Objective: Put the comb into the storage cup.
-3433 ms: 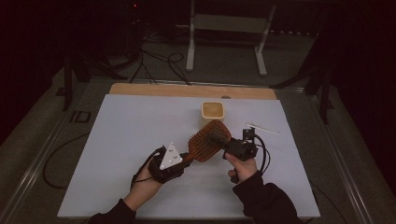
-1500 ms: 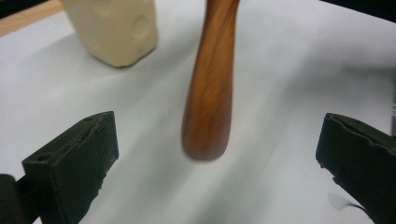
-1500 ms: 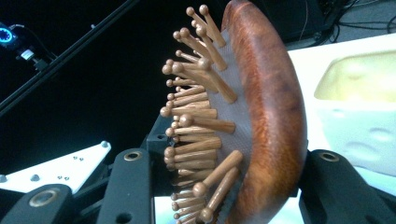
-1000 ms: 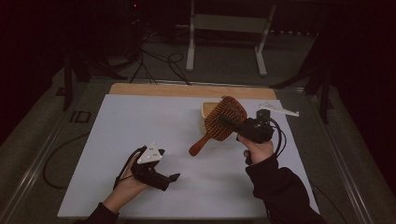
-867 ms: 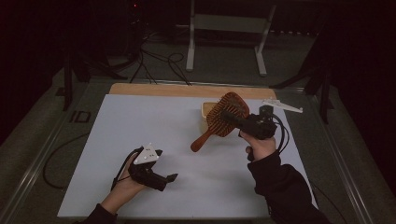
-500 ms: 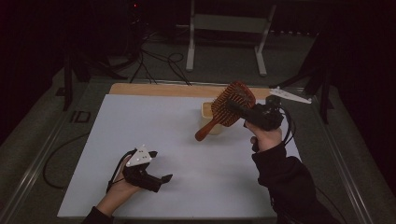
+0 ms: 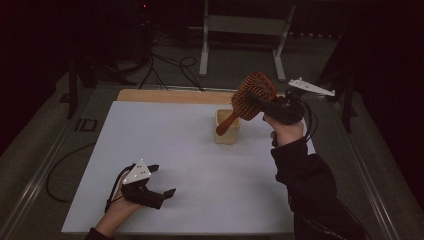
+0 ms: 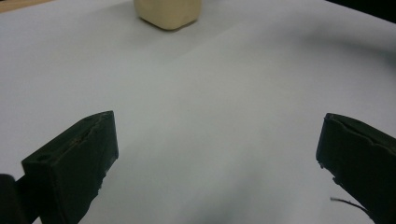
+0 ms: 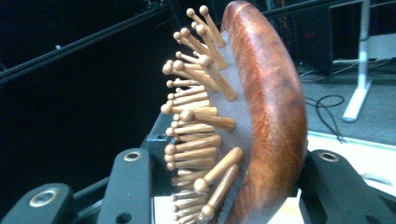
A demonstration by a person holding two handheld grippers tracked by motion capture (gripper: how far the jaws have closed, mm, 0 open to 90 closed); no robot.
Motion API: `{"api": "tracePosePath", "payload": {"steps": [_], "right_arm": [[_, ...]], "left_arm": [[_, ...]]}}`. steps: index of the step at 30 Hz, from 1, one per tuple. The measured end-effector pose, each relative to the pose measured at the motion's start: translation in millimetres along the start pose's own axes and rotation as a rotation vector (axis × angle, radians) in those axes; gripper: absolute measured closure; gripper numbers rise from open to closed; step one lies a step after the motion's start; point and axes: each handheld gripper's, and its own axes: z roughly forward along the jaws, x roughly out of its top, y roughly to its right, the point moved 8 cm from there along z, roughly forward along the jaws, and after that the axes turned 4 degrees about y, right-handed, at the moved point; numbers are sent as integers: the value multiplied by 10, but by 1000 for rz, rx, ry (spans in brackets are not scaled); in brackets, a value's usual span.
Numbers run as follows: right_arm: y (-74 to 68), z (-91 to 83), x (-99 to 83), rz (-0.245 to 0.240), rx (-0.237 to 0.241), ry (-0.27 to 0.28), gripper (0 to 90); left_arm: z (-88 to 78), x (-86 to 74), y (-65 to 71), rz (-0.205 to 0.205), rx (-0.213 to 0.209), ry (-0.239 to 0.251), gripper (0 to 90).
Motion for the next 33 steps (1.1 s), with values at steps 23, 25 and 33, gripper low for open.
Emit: {"api": "tracePosePath", "payload": {"steps": [23,25,33], "right_arm": [[313,357,218,-97,-148,2,536],[330,395,181,-98,-151,-6,536],[430,553,8,-86,-156,-45,536]], "left_arm": [[-36,-17,14,27,1,22,0],[-37,-16,13,26,2,23,0],[-52,-1,11,33,5,39,0]]}}
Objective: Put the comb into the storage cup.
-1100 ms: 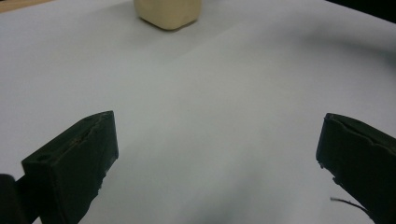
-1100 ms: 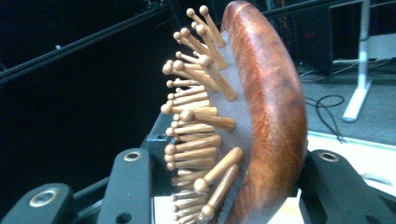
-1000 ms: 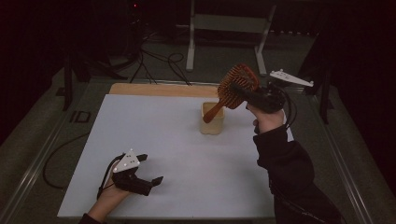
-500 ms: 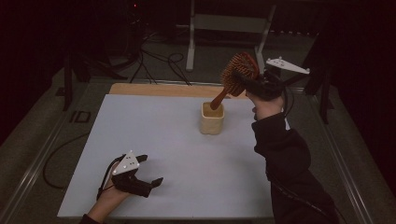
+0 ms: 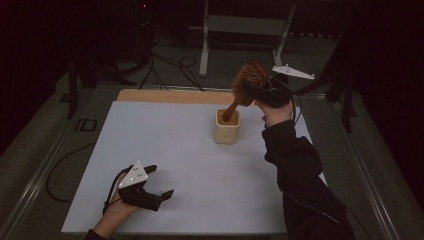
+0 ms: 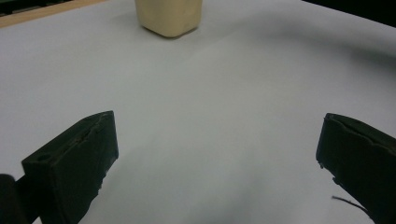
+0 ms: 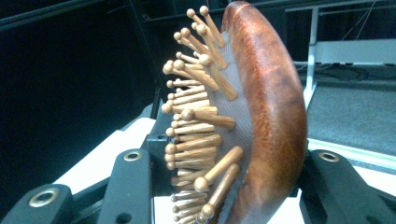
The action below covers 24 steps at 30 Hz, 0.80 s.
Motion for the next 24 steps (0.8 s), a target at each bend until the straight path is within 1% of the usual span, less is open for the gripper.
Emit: {"api": "tracePosePath", "payload": {"steps": [6,7,10,11,14,24], "right_arm": [[33,102,-131,11,4,-28,536],[33,102,-131,11,4,-28,536],[45,182,-240,12,10,-51,535],[45,182,-240,12,10,-51,535],[61,245,-323,19,8,-69,536],[86,348,-501,28,17,-110,535]], "left_arm": [[5,-3,8,3,-3,-2,0],[5,-3,8,3,-3,-2,0],[6,-4,8,2,-3,1,0],[6,-4,8,2,-3,1,0],[5,-3,9,1,-4,3,0],[0,-2,4,3,-5,10,0]]}}
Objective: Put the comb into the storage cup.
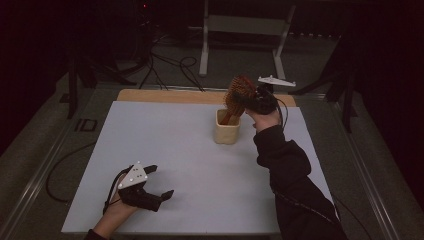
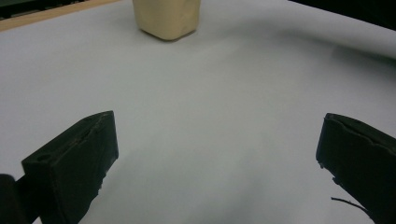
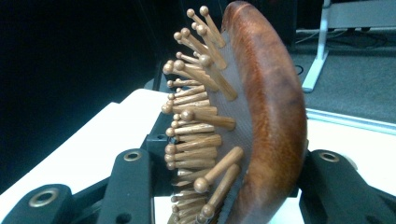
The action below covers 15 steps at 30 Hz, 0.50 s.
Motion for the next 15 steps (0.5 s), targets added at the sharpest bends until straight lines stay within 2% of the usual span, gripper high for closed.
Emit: {"api": "tracePosePath", "payload": {"steps": [15], "right_arm": [[58,126,-186,33,16,-39,535]], "left_arm": [[-3,1,1,3,-1,6,0]]}}
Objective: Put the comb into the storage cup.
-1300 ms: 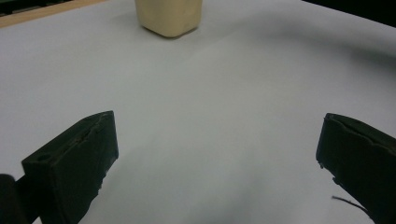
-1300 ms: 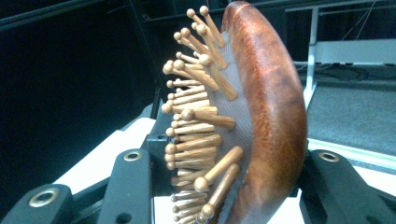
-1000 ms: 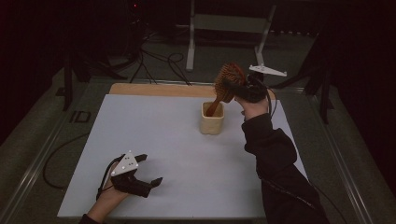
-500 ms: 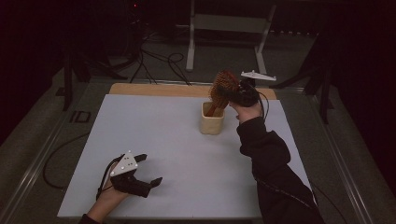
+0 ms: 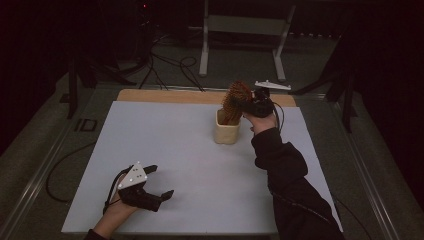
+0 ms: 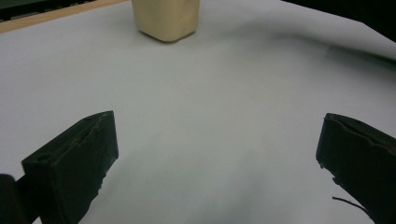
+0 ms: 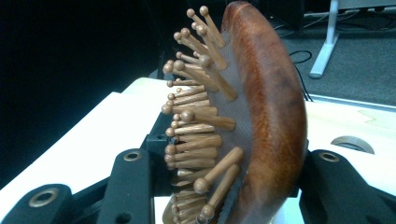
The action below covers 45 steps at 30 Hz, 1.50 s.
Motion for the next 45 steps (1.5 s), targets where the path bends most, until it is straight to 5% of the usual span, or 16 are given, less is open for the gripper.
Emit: {"api": "tracePosePath", "payload": {"steps": [20,32,36,40,45], "right_arm": [[132,21,-25,22,56,-4,506],[249,20,-57,9,37,-20,443],[232,32,-54,-1,34,-25,392],[212,30,-83,-14,58,-52,225],[186,-19,-59,-34,67,-47,129]], "left_arm": [[20,-11,11,-3,-10,-2,0],[22,-9,13,-7,-16,0,0],[18,-2,14,-8,-15,4,0],[12,-2,7,-8,-15,5,0],[16,-2,13,-9,-16,5,0]]}}
